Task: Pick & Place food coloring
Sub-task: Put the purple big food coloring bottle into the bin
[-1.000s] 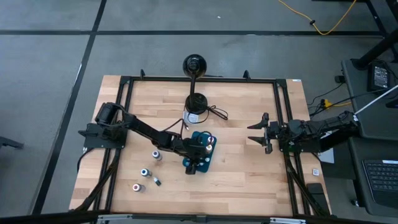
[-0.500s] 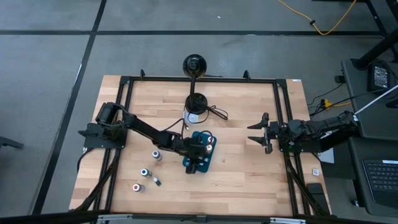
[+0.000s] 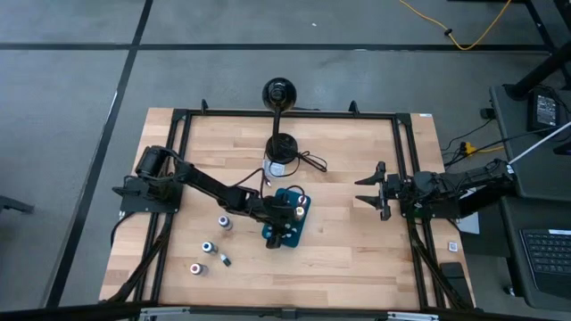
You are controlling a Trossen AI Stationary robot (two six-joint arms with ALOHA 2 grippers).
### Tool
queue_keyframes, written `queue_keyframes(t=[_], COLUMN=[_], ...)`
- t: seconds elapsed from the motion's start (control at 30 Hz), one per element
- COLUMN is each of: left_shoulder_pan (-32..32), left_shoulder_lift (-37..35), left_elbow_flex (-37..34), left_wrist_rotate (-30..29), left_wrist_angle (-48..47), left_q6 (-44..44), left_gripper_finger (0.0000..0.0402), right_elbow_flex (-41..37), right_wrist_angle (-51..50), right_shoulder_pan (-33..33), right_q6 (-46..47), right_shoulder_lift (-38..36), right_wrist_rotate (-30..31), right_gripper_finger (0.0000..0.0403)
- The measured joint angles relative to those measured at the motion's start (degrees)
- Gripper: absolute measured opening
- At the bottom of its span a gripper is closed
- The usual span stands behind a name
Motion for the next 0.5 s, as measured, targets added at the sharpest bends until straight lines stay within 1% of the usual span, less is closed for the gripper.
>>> queue_keyframes(t=[0.2, 0.33, 0.5], left_shoulder_pan=[-0.33, -1.53, -4.36], left_shoulder_lift=[-4.71, -9.87, -16.56], left_elbow_flex=[0.02, 0.02, 1.65], left_wrist_rotate=[-2.44, -4.75, -9.06], left_wrist_angle=[-5.74, -11.66, -24.46], left_q6=[-3.32, -7.56, -14.17], left_gripper_finger=[0.0173, 0.0198, 0.0213], right_elbow_flex=[0.00, 0.00, 0.00], right_wrist_angle=[0.01, 0.00, 0.02], right_shoulder_pan=[0.01, 0.00, 0.00], right_q6=[0.00, 0.00, 0.00], right_shoulder_lift=[-0.02, 0.00, -0.02], right_wrist_rotate=[0.00, 0.00, -0.02], right_gripper_finger=[0.0223, 0.0223, 0.0223])
